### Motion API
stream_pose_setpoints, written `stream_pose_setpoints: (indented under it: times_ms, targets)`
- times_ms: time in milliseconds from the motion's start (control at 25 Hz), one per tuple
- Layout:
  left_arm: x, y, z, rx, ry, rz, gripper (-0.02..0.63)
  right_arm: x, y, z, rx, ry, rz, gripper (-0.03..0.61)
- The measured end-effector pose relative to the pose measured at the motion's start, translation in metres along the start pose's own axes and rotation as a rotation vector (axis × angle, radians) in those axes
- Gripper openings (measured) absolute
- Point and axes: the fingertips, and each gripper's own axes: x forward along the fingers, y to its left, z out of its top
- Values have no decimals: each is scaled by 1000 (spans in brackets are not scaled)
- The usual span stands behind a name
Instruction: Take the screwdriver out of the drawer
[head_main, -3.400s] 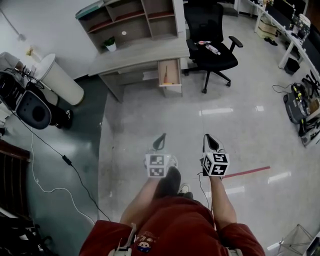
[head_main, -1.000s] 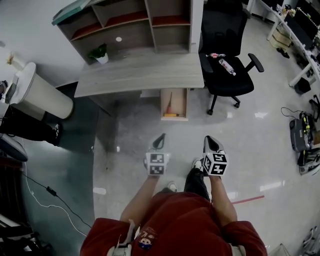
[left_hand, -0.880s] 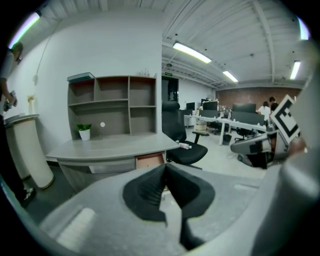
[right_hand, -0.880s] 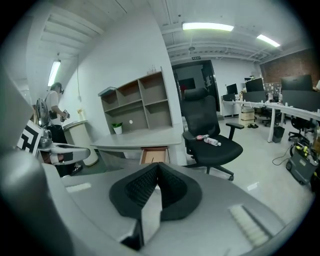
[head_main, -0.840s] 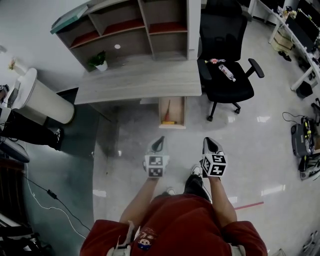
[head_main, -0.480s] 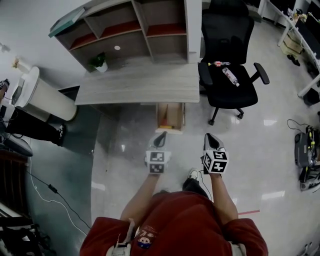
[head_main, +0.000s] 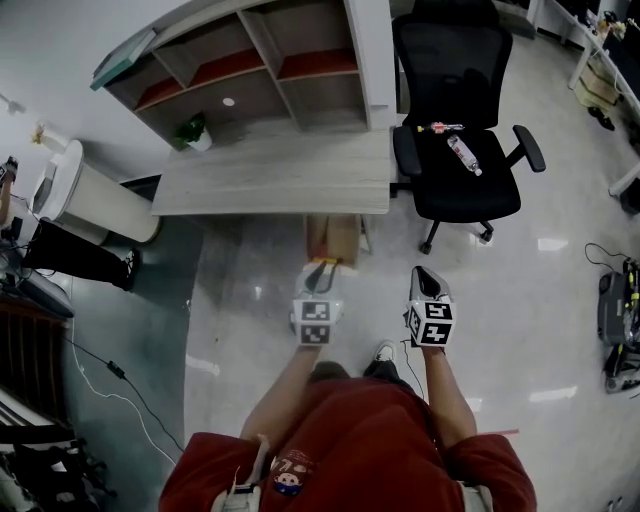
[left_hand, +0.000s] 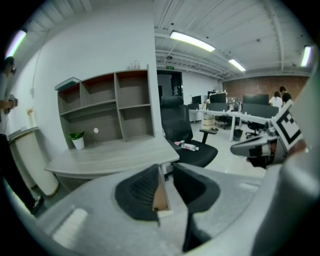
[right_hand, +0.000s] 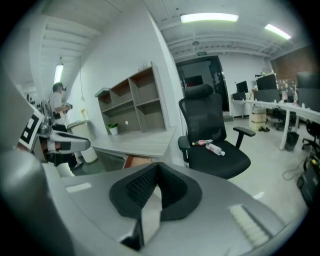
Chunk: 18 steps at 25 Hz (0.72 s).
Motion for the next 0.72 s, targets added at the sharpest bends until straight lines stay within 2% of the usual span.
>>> stream_pose_setpoints:
  times_ms: [120,360,720]
  targets:
    - [9,-8,-2,22,23,10,109,4,-4,0,-38,3,25,2]
    - [16,0,-16,-43,49,22,129,18,1,-1,10,12,70,2]
    - [49,24,-34,-91,42,22,132,55,6,7,-35,5,84,2]
